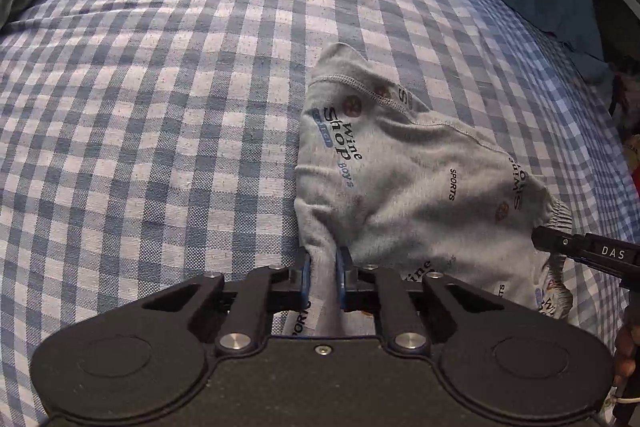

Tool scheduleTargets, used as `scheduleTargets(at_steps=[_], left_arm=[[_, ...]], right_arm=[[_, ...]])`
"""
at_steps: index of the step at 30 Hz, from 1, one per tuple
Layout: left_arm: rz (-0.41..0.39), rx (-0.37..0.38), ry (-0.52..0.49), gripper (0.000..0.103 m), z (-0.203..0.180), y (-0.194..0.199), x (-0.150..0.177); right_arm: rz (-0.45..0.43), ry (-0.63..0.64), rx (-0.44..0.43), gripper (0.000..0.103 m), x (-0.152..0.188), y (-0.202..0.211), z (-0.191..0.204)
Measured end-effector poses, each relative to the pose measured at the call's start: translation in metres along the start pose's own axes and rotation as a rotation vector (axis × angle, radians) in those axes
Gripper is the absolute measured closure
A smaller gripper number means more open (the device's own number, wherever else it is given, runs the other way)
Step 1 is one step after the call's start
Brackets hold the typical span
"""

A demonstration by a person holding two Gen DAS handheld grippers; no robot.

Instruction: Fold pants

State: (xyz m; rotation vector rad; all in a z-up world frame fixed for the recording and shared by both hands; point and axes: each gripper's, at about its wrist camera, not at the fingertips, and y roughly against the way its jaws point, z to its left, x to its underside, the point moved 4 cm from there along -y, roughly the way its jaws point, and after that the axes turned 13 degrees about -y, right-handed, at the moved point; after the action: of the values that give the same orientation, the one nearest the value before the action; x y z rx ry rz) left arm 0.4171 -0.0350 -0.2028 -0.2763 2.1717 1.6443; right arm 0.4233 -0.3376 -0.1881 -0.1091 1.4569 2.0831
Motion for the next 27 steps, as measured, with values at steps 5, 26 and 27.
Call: scheduleTargets(at_steps=[5, 26, 27], left_arm=[[-0.057, -0.004, -0.022, 0.091, -0.004, 0.031, -0.010], [-0.170, -0.133, 0.093, 0.067, 0.047, 0.107, 0.043], [-0.182, -0.134, 0.097, 0.055, 0.044, 0.113, 0.044]], right_arm=[[-0.032, 0.096, 0.009, 0.090, -0.002, 0.021, 0.027], [-0.026, 0.254, -0.033, 0.066, 0.039, 0.021, 0.107], [-0.041, 0.268, -0.038, 0.064, 0.041, 0.030, 0.107]])
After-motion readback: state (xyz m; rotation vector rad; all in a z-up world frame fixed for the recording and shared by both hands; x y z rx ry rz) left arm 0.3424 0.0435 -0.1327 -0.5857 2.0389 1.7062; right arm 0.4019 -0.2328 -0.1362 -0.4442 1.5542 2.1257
